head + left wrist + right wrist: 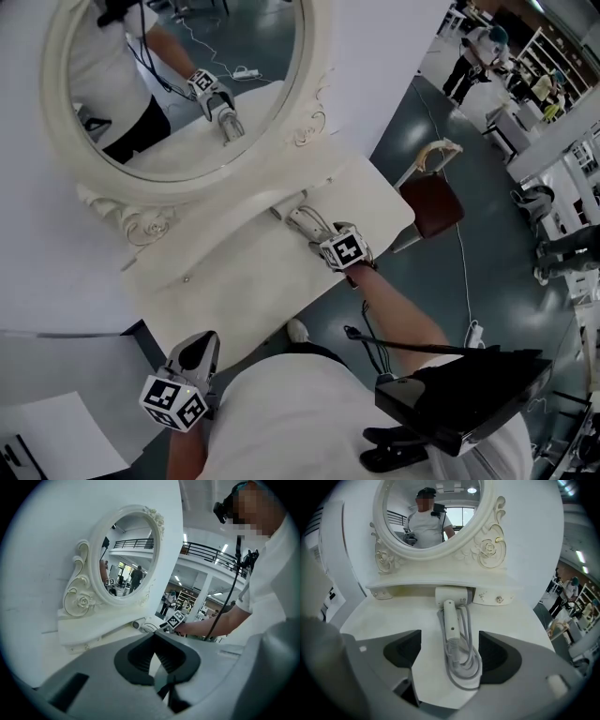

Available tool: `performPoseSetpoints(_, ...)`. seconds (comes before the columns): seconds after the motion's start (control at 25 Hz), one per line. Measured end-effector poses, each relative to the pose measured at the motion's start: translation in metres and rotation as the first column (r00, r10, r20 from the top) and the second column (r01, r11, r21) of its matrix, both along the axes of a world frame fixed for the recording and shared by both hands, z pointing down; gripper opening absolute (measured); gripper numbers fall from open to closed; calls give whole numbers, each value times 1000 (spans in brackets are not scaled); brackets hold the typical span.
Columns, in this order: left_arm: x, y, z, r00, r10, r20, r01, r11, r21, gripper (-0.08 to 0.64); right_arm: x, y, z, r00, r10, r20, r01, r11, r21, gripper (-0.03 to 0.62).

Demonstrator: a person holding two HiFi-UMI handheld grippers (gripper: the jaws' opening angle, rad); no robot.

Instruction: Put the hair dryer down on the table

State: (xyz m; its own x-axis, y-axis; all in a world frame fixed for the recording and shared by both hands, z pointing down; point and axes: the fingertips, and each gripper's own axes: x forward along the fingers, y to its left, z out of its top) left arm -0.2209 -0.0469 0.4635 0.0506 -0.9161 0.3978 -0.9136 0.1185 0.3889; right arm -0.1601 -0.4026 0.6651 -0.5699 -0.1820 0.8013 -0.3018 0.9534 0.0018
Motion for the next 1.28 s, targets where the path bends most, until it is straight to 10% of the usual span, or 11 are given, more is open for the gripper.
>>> performPoseSetpoints(0.24, 8, 31, -2, 999, 43, 4, -43, 999, 8, 2, 30, 44, -19, 998, 39, 46, -40, 999, 19, 316)
performPoseSetpoints(0.52, 21, 60, -3, 995, 97, 2, -97, 995, 23, 2, 60, 119, -38, 993, 82, 90, -80, 996, -27, -3)
performPoseSetpoints(1.28, 64, 146, 23, 973, 230, 29, -230, 973, -13, 2, 58, 405, -92, 953, -204, 225, 241, 959, -152, 0)
